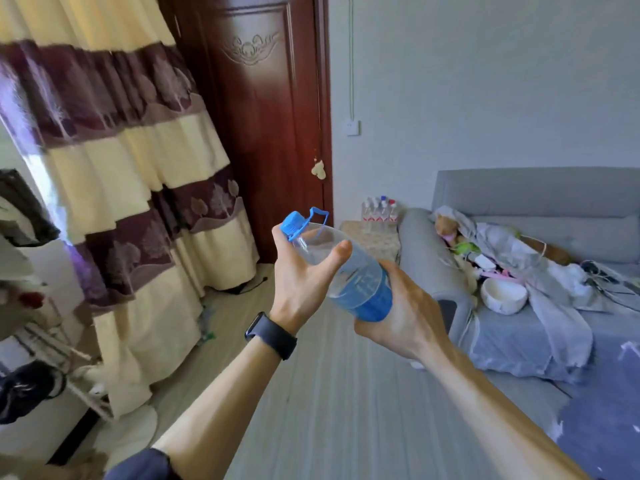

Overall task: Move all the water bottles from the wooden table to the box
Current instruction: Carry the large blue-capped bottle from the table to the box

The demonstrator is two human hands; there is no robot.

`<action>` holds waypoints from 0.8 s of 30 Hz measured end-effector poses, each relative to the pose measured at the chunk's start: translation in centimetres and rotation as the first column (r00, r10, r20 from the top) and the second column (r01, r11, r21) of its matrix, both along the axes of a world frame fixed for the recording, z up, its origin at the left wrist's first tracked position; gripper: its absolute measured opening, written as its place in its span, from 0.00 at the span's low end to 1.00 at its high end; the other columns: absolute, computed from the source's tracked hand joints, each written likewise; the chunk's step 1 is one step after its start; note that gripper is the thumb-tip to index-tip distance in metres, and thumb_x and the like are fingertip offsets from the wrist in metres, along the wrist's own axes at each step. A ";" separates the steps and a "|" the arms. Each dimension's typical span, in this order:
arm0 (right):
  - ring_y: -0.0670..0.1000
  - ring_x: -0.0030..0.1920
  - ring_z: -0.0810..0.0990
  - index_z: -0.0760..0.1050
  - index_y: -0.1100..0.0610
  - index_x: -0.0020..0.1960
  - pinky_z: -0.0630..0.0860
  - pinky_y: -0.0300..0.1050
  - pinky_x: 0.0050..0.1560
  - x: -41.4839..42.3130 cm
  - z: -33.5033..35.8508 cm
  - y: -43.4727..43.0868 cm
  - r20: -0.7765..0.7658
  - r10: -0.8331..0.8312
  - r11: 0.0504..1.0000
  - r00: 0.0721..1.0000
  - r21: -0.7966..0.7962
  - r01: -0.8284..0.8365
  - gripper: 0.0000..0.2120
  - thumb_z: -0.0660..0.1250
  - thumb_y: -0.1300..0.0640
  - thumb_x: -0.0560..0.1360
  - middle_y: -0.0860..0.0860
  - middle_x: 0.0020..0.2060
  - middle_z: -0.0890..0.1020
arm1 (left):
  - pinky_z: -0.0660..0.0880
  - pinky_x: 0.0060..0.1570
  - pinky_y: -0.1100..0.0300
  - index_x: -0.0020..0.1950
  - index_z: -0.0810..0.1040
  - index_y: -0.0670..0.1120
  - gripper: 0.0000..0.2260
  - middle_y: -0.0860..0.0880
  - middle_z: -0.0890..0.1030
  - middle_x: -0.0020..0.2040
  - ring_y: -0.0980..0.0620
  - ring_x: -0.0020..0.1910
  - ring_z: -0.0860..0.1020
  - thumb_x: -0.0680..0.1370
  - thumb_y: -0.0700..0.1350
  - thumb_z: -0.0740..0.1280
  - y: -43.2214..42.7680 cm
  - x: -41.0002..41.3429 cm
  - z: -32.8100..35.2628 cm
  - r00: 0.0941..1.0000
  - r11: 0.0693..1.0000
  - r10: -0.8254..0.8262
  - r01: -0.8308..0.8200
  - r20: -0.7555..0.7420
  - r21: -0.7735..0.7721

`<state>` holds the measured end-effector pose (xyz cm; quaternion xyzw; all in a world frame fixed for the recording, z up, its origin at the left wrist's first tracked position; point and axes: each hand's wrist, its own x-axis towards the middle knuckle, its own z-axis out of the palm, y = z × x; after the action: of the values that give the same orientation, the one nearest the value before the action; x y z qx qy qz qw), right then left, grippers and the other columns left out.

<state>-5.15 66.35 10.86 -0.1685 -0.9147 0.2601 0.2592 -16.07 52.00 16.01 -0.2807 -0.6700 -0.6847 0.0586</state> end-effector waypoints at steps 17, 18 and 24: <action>0.45 0.47 0.80 0.62 0.35 0.62 0.72 0.41 0.39 -34.1 -0.1 18.0 -0.006 -0.102 0.993 0.995 -0.056 0.102 0.40 0.73 0.35 0.53 0.32 0.49 0.78 | 0.79 0.53 0.57 0.57 0.67 0.54 0.28 0.56 0.82 0.54 0.59 0.53 0.82 0.66 0.61 0.77 19.8 -35.9 -0.3 0.987 0.987 -0.159 0.159 0.011 -0.015; 0.43 0.45 0.79 0.62 0.35 0.62 0.72 0.40 0.38 -35.6 -0.2 19.3 -0.006 -0.101 0.992 0.995 -0.071 0.101 0.40 0.73 0.34 0.53 0.31 0.48 0.77 | 0.80 0.54 0.54 0.59 0.67 0.52 0.30 0.54 0.82 0.55 0.58 0.53 0.82 0.66 0.61 0.78 21.2 -37.6 -0.4 0.985 0.985 -0.174 0.174 0.020 -0.014; 0.32 0.44 0.79 0.64 0.30 0.60 0.73 0.33 0.37 -44.7 -2.2 28.5 -0.027 -0.050 0.965 0.998 -0.259 0.042 0.39 0.77 0.40 0.52 0.27 0.50 0.78 | 0.80 0.58 0.49 0.67 0.64 0.56 0.31 0.48 0.82 0.58 0.48 0.55 0.83 0.70 0.60 0.74 29.5 -47.7 -2.0 0.942 0.947 -0.319 0.319 0.100 0.017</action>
<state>-49.84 94.89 8.65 -0.2176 -0.8645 0.3736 0.2563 -63.74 81.53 14.01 -0.3504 -0.6175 -0.6988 -0.0871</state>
